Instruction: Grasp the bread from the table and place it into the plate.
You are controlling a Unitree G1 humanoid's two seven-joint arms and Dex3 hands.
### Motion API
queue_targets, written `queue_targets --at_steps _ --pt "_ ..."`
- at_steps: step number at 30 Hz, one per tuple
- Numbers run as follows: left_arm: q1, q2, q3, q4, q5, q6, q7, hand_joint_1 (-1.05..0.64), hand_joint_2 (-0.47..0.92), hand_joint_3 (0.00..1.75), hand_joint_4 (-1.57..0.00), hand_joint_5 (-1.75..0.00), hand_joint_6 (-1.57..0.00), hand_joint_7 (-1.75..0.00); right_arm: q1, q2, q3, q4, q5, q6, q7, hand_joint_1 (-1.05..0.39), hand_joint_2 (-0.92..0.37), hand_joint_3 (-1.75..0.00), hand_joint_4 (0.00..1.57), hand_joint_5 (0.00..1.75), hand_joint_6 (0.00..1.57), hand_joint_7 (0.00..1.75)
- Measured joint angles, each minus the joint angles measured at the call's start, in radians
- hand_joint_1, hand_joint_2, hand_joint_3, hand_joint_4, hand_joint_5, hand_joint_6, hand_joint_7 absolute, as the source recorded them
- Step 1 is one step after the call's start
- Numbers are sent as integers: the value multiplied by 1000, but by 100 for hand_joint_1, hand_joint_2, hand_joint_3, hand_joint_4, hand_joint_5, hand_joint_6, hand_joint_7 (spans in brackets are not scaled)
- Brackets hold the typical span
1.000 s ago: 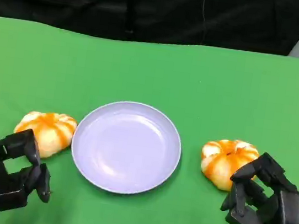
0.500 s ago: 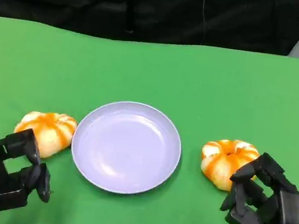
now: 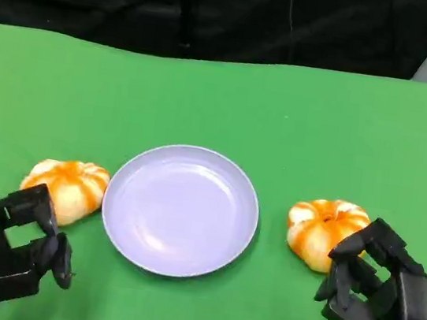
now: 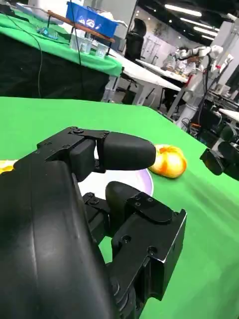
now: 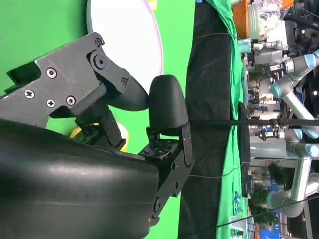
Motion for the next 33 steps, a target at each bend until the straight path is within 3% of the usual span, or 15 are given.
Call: queue_targets --at_steps 20,28,29,30,31,33 --pt "0 0 0 0 0 0 0 6 61 141 -81 -175 -66 -175 0 0 1 -3 -1 7 -7 -13 -54 -121 83 175 61 168" --pt "0 0 0 -1 1 -3 0 5 66 134 -78 -175 -63 -175 1 0 2 -7 -2 11 -4 -15 -56 -121 85 175 61 166" --pt "1 0 0 -2 4 -7 0 -26 78 73 -48 -111 -49 -107 1 0 2 -7 -2 10 -2 -16 -57 -119 86 175 62 166" --pt "2 0 -6 -1 46 -48 15 -37 85 46 -45 -75 -53 -66 1 0 2 -6 -3 8 -1 -16 -57 -118 87 175 62 166" --pt "4 -2 -15 1 110 -121 44 -64 89 31 -26 -38 -46 -30 1 0 2 -5 -4 7 -2 -15 -58 -118 86 175 62 166" --pt "3 10 -41 3 274 -251 128 -78 91 24 -16 -19 -42 -11 0 0 3 -2 -5 7 -1 -14 -58 -118 85 175 62 166"
